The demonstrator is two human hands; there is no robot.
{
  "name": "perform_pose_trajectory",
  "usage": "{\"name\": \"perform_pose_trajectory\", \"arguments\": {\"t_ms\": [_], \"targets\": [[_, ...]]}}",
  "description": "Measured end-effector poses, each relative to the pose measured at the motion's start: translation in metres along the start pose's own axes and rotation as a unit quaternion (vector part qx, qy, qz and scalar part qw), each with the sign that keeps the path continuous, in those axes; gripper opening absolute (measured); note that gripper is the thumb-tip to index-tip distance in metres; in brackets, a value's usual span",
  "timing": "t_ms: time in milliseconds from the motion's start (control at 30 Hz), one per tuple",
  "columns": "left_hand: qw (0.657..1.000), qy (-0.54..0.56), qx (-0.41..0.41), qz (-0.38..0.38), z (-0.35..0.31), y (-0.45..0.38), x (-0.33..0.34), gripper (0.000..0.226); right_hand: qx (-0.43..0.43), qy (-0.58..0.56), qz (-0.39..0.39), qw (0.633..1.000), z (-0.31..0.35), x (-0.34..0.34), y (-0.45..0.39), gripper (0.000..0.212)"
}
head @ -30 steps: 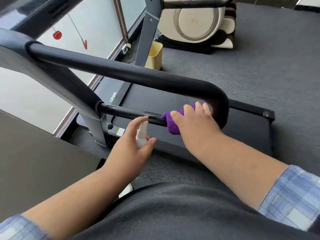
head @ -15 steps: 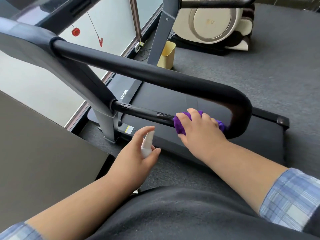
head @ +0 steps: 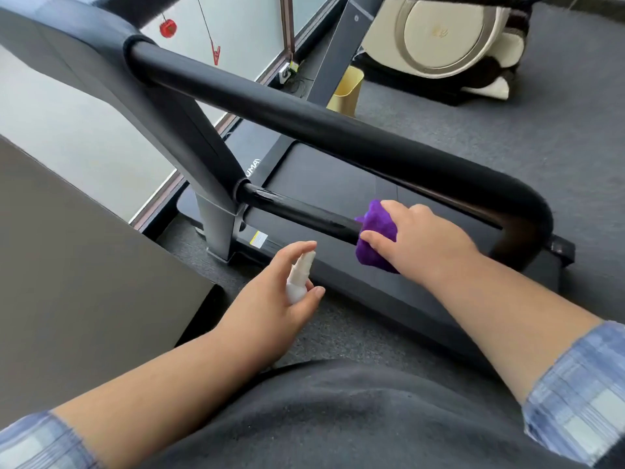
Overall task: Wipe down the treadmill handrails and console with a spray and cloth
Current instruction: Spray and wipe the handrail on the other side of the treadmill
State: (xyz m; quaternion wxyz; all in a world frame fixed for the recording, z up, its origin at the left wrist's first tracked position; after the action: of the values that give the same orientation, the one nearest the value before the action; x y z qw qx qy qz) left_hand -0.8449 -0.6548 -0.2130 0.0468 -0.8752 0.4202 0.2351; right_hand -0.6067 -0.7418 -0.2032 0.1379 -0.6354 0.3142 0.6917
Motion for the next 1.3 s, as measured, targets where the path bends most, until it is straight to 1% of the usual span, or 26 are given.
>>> {"name": "perform_pose_trajectory", "arguments": {"t_ms": [33,100,167,200,233,333,467,567,667,833,967,1100,1233,1300], "targets": [[1.000,0.000,-0.001,0.003,0.002,-0.001,0.000,0.056,0.010,0.001,0.003,1.000,-0.007,0.001,0.005,0.083],[1.000,0.008,-0.004,0.008,0.007,-0.003,-0.002,0.056,-0.006,0.017,0.000,1.000,-0.006,0.003,0.011,0.101],[1.000,0.015,-0.006,0.013,0.012,-0.005,-0.004,0.056,-0.042,0.074,0.003,0.996,0.001,0.008,0.012,0.120],[1.000,0.019,-0.004,0.015,0.014,-0.006,-0.005,0.056,-0.056,0.103,0.002,0.993,0.004,0.010,0.009,0.124],[1.000,0.022,0.000,0.014,0.016,-0.007,-0.007,0.056,-0.064,0.124,-0.002,0.990,0.007,0.011,0.005,0.124],[1.000,0.026,0.006,0.016,0.023,-0.011,-0.016,0.058,-0.062,0.148,-0.029,0.987,0.019,0.011,-0.007,0.115],[0.999,0.022,0.008,0.021,0.031,-0.020,-0.031,0.058,-0.067,0.173,-0.045,0.982,0.054,0.015,-0.019,0.109],[0.999,0.026,0.009,0.027,0.036,-0.029,-0.044,0.055,-0.071,0.159,-0.050,0.983,0.083,0.012,-0.038,0.104],[0.999,0.015,0.010,0.037,0.044,-0.034,-0.059,0.057,-0.076,0.144,-0.047,0.986,0.118,0.011,-0.058,0.099],[0.999,-0.004,0.016,0.033,0.060,-0.036,-0.090,0.056,-0.098,0.121,-0.068,0.985,0.176,0.009,-0.091,0.090],[0.999,-0.014,0.010,0.035,0.070,-0.046,-0.108,0.055,-0.093,0.077,-0.048,0.992,0.220,0.007,-0.118,0.081],[0.997,-0.004,0.022,0.070,0.071,-0.059,-0.120,0.058,-0.098,0.037,-0.033,0.994,0.215,0.002,-0.117,0.072],[0.994,0.001,0.048,0.097,0.072,-0.077,-0.133,0.058,-0.070,0.032,0.006,0.997,0.177,0.000,-0.102,0.074],[0.992,-0.002,0.061,0.113,0.075,-0.086,-0.139,0.062,-0.047,0.043,0.018,0.998,0.159,0.001,-0.093,0.080]]}}
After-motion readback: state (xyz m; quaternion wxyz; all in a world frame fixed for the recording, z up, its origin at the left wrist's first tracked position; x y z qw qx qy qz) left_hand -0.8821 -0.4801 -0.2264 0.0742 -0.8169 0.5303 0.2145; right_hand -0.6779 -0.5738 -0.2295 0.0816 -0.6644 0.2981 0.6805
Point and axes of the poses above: each hand's wrist, its own y-axis away from the middle knuckle, its own x-axis out of the palm, z = x × y, the point moved 2 cm from there along -y, towards the middle knuckle, and after that the axes turned 8 degrees about y, right-handed, at the moved point
